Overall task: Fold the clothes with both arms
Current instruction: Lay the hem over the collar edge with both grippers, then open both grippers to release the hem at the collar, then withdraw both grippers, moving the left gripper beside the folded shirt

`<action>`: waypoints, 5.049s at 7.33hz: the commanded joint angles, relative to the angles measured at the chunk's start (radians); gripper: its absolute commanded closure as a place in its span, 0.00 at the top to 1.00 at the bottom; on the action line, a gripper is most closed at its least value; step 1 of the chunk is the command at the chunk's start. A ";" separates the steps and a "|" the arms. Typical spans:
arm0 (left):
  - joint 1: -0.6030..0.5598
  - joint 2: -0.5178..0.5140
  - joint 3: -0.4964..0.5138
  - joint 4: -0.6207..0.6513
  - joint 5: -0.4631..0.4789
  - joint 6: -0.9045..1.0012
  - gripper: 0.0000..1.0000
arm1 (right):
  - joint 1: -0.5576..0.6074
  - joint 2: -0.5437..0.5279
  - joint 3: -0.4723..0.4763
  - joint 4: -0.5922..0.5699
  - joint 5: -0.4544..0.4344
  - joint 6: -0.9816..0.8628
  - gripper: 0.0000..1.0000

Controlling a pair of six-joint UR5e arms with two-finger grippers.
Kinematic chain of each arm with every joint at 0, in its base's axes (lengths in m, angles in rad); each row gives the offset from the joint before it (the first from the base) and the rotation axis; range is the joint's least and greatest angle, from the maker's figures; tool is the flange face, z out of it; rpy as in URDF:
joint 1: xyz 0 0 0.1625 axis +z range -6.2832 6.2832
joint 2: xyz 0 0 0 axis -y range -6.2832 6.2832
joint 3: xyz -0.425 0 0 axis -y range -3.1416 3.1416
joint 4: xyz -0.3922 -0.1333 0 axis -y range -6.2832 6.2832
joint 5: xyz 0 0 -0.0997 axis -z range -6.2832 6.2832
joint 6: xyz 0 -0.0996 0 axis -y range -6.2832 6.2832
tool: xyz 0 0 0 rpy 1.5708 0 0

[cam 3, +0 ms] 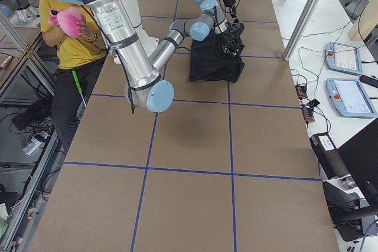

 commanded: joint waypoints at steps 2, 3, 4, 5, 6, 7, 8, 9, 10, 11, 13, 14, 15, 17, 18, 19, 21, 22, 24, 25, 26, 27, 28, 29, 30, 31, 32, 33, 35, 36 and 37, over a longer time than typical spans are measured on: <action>0.018 -0.037 0.075 -0.013 0.020 0.001 0.00 | 0.003 0.006 -0.142 0.123 0.000 -0.019 0.00; 0.021 -0.034 0.075 -0.013 0.022 0.002 0.00 | 0.008 0.004 -0.142 0.123 0.000 -0.033 0.00; 0.021 -0.034 0.075 -0.013 0.022 0.002 0.00 | 0.008 0.004 -0.142 0.123 0.000 -0.036 0.00; 0.021 -0.034 0.081 -0.013 0.022 0.002 0.00 | 0.009 0.004 -0.142 0.123 0.002 -0.053 0.00; 0.019 -0.034 0.082 -0.013 0.022 0.002 0.00 | 0.011 0.000 -0.144 0.123 0.002 -0.056 0.00; 0.019 -0.034 0.082 -0.015 0.022 0.002 0.00 | 0.012 -0.006 -0.144 0.123 0.002 -0.072 0.00; 0.019 -0.034 0.082 -0.015 0.020 0.013 0.00 | 0.012 -0.008 -0.145 0.123 0.002 -0.080 0.00; 0.019 -0.035 0.082 -0.016 0.020 0.077 0.00 | 0.012 -0.011 -0.145 0.123 0.002 -0.088 0.00; 0.018 -0.035 0.079 -0.016 0.019 0.100 0.06 | 0.012 -0.009 -0.154 0.123 0.002 -0.100 0.38; 0.016 -0.035 0.077 -0.018 0.017 0.108 0.57 | 0.012 -0.003 -0.161 0.120 0.002 -0.102 0.99; -0.004 -0.025 0.066 -0.095 -0.003 0.204 1.00 | 0.064 -0.005 -0.150 0.123 0.137 -0.175 1.00; -0.007 -0.023 0.057 -0.094 -0.051 0.209 1.00 | 0.072 -0.006 -0.147 0.125 0.167 -0.186 1.00; -0.011 0.010 0.007 -0.091 -0.093 0.230 1.00 | 0.072 -0.015 -0.126 0.123 0.169 -0.204 1.00; -0.005 0.191 -0.169 -0.097 -0.141 0.290 1.00 | 0.072 -0.105 -0.016 0.125 0.209 -0.260 1.00; -0.001 0.257 -0.228 -0.102 -0.142 0.275 1.00 | 0.071 -0.135 0.020 0.125 0.209 -0.260 1.00; 0.004 0.326 -0.253 -0.169 -0.142 0.269 1.00 | 0.071 -0.146 0.042 0.125 0.209 -0.257 1.00; 0.107 0.385 -0.257 -0.295 -0.127 0.043 1.00 | 0.071 -0.147 0.049 0.125 0.209 -0.255 1.00; 0.187 0.391 -0.283 -0.295 -0.077 -0.028 1.00 | 0.069 -0.147 0.051 0.125 0.209 -0.252 1.00; 0.327 0.414 -0.296 -0.297 0.034 -0.105 1.00 | 0.069 -0.161 0.074 0.125 0.210 -0.249 1.00; 0.338 0.420 -0.291 -0.297 0.055 -0.110 1.00 | 0.069 -0.175 0.085 0.125 0.210 -0.257 1.00; 0.338 0.448 -0.294 -0.298 0.054 -0.110 0.99 | 0.068 -0.173 0.086 0.125 0.210 -0.255 1.00; 0.338 0.451 -0.293 -0.298 0.054 -0.110 0.87 | 0.068 -0.173 0.086 0.125 0.210 -0.252 1.00; 0.338 0.451 -0.293 -0.298 0.052 -0.110 0.56 | 0.068 -0.173 0.088 0.125 0.210 -0.251 1.00; 0.338 0.451 -0.294 -0.298 0.051 -0.111 0.27 | 0.068 -0.173 0.088 0.125 0.210 -0.251 1.00; 0.338 0.449 -0.296 -0.298 0.049 -0.111 0.00 | 0.068 -0.173 0.086 0.125 0.210 -0.254 1.00; 0.338 0.451 -0.308 -0.298 0.046 -0.113 0.00 | 0.068 -0.173 0.085 0.125 0.210 -0.257 1.00; 0.338 0.451 -0.317 -0.298 0.043 -0.113 0.00 | 0.068 -0.172 0.085 0.125 0.210 -0.257 1.00; 0.338 0.452 -0.337 -0.298 0.040 -0.114 0.00 | 0.068 -0.172 0.085 0.125 0.209 -0.257 1.00; 0.338 0.454 -0.342 -0.297 0.045 -0.114 0.00 | 0.068 -0.172 0.085 0.125 0.209 -0.255 1.00; 0.337 0.455 -0.342 -0.297 0.043 -0.113 0.00 | 0.068 -0.172 0.085 0.125 0.209 -0.257 1.00; 0.332 0.462 -0.340 -0.295 0.037 -0.099 0.00 | 0.068 -0.172 0.085 0.125 0.210 -0.257 1.00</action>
